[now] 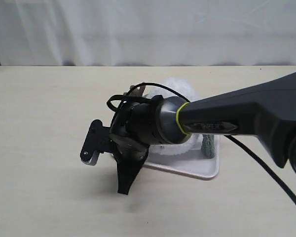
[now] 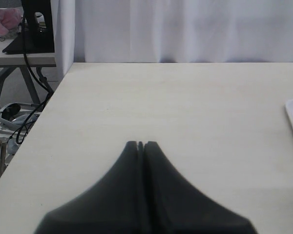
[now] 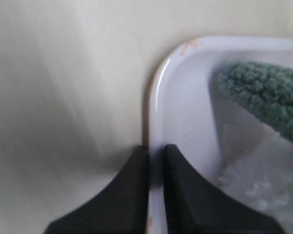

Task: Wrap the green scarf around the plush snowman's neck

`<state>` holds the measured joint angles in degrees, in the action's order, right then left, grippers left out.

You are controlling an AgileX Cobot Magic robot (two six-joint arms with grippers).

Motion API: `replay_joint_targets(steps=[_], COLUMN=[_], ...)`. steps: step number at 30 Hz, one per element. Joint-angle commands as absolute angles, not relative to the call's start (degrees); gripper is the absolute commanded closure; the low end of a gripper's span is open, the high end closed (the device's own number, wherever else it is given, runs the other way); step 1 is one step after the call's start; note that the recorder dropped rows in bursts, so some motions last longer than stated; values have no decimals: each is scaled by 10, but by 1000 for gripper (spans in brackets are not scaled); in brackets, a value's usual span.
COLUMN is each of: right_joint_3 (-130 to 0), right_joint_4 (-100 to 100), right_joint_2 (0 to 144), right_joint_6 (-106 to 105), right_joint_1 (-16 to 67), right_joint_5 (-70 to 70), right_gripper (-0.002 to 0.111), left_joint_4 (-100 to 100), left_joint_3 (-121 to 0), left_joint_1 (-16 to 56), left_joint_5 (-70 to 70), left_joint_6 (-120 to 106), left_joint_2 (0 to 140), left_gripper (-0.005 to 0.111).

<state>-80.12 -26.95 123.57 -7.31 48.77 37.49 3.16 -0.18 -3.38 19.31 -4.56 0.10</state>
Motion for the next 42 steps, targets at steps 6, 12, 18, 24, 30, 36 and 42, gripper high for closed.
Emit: replay_joint_targets(steps=[6,12,18,24,30,36,42], right_joint_3=[-797,-797,-797,-797,-793,-695,-635], right_joint_4=[-224,-232,-227,-204,-104,-98,-147], right_joint_2=[1221,1215,1211,1194,1130,1093,1102], right_joint_6=[-237,-231,-197,-130,42,286,437], right_joint_1=[490,490,490,490,487,485,448], right_joint_5=[508,523,527,538,517,282,142], right_gripper=[104,104,96,69,69,49,49], left_joint_4=[31,31,31,31,31,31,31], left_joint_3=[0,0,0,0,0,0,0], left_joint_1=[-36,-36,-36,-36,-36,-36,-36], left_joint_5=[185,185,185,185,185,185,185], left_joint_6=[-44,-44,-44,-44,-44,-44,-44], left_joint_2=[0,0,0,0,0,0,0], left_gripper=[107,107,107,107,107,107,107])
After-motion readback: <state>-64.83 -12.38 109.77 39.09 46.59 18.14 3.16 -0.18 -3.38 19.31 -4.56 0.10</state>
